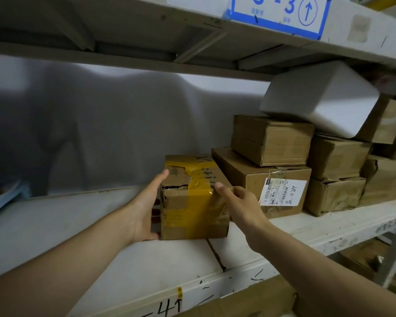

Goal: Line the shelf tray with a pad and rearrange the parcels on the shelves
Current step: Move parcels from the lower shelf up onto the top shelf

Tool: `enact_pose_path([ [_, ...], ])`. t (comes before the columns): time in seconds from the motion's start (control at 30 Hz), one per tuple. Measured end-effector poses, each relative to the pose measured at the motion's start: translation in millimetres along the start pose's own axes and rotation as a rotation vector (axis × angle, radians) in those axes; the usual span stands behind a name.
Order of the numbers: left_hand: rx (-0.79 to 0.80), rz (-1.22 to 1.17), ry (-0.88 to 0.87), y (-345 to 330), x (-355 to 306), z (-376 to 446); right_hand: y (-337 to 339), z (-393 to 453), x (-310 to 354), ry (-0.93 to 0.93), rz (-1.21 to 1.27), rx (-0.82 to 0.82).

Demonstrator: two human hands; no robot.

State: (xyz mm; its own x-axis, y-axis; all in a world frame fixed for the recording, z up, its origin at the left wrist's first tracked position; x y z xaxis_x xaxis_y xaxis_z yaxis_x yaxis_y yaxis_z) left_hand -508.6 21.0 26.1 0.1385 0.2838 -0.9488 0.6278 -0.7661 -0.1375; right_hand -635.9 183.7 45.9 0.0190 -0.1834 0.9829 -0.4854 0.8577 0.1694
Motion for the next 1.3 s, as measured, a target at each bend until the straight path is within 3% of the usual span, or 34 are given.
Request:
enact_pose_path([
  [0.27,-0.182,-0.038,0.104,17.6,6.4,-8.3,-12.4,-8.4,5.4,-0.088,0.062,0.107],
  [0.7,-0.03,-0.204,-0.038,-6.9,-22.4,-10.5,14.5,-11.5,43.1,0.144,0.078,0.049],
  [0.9,-0.079,-0.256,-0.095,-19.1,-33.5,-10.6,33.0,-7.3,60.7,0.216,0.119,0.055],
  [1.1,-0.127,-0.272,-0.091,-26.6,-35.9,-6.3,99.3,5.5,79.5,0.371,0.125,-0.263],
  [1.3,-0.131,-0.264,-0.089,-35.1,-41.7,0.0,149.7,35.9,82.4,0.326,-0.091,-0.502],
])
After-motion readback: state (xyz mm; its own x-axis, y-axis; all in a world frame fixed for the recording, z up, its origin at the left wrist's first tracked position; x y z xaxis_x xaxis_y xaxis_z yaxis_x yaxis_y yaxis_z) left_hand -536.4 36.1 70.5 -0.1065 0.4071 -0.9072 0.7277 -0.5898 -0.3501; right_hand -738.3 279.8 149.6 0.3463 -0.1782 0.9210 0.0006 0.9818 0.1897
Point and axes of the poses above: each hand's wrist, its own z-axis towards the middle knuckle, its own y-axis out of the back of the hand, x = y × z, the point moved 8 cm from there along z, towards the middle knuckle, and after that the axes turned 7 degrees about -y, right-handed, at the moved point
